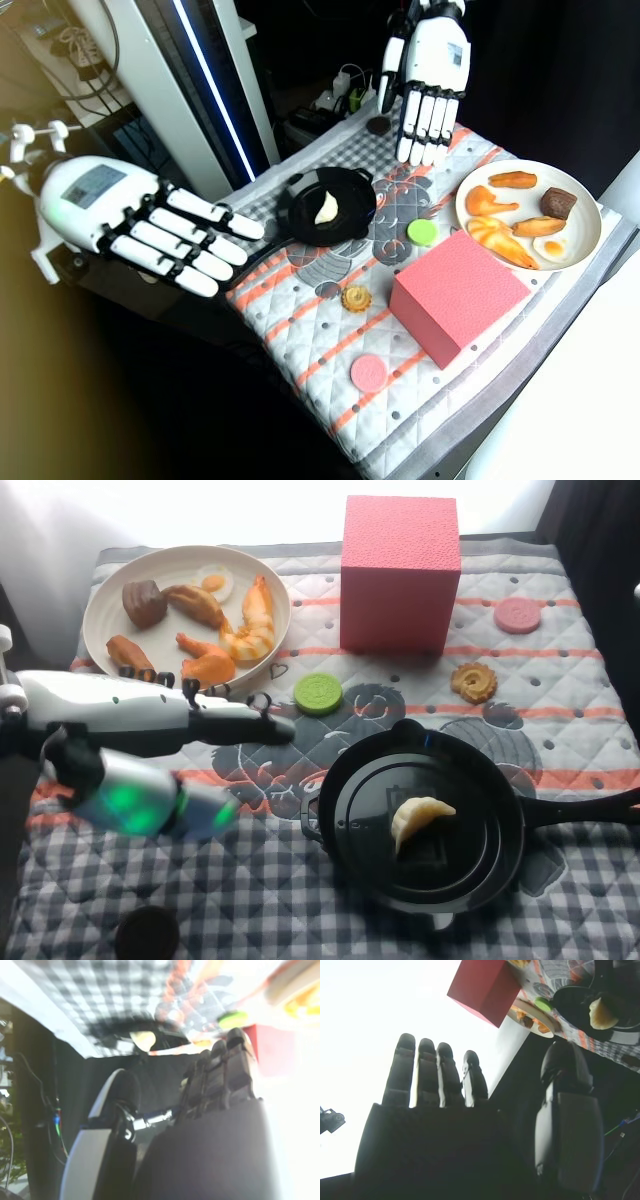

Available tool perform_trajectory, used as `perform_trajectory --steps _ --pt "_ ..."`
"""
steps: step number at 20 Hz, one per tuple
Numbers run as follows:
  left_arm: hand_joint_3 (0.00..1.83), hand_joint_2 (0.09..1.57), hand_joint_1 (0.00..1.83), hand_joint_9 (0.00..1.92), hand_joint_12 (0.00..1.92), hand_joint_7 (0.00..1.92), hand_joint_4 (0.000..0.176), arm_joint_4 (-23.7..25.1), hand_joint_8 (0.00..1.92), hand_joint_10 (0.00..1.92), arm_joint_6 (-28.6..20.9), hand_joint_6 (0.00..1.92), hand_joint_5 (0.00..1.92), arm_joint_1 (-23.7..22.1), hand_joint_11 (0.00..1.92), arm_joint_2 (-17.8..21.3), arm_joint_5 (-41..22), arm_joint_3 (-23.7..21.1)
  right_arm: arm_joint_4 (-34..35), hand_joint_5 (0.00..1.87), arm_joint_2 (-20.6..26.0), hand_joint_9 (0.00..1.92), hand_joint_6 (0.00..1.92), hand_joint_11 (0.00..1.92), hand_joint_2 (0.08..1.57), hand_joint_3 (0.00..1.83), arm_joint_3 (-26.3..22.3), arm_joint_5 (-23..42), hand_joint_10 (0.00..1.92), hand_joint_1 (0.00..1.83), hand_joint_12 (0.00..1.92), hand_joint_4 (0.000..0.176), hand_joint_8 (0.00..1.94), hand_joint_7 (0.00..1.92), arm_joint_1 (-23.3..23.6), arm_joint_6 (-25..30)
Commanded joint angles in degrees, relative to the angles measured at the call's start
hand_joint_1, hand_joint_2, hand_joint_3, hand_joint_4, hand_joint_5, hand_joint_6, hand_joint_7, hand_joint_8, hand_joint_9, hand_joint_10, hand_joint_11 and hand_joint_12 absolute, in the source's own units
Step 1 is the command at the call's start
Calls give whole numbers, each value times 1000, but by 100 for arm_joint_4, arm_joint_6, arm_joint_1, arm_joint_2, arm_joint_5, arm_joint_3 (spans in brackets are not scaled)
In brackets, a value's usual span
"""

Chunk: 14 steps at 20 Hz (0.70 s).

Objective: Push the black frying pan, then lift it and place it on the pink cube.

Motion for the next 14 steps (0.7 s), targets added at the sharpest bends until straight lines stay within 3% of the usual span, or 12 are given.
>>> perform_trajectory --steps 1,2,5,8,9,12,14 --pt "53 1554 0 0 1429 0 16 40 825 699 -130 669 0 -89 0 3 -121 37 80 0 25 0 0 0 1226 51 39 707 163 491 1225 0 3 3 1 12" --pt "30 1563 0 0 1598 0 9 95 886 773 -180 750 0 -89 0 2 -126 38 82 0 21 0 0 0 1236 31 40 707 176 509 1282 0 1 3 0 12" --pt "14 1570 0 0 1703 16 0 813 997 903 -875 911 0 -117 0 -26 -250 45 95 0 -32 0 0 0 1243 12 76 707 202 518 1338 0 4 19 0 63" --pt "0 1518 190 0 1703 16 3 1635 978 833 -1587 926 0 -170 0 -100 -375 68 102 0 -52 0 0 0 1257 8 103 707 171 516 1284 0 3 17 -2 125" --pt "0 1480 293 0 1703 60 0 1796 978 910 -1744 980 0 -168 0 -133 -403 78 105 0 -57 0 0 0 1263 6 115 709 196 523 1246 0 2 22 -2 154" --pt "0 1491 257 0 1802 45 0 2000 1036 1019 -1869 1035 0 -101 0 -262 -415 135 116 0 -83 0 0 0 1272 5 145 709 205 475 1305 0 0 13 -6 219" --pt "0 1497 231 0 1816 9 0 2194 997 926 -1985 961 0 -84 0 -370 -427 175 119 0 -94 0 0 0 1286 6 151 712 233 450 1314 0 1 17 -6 233"
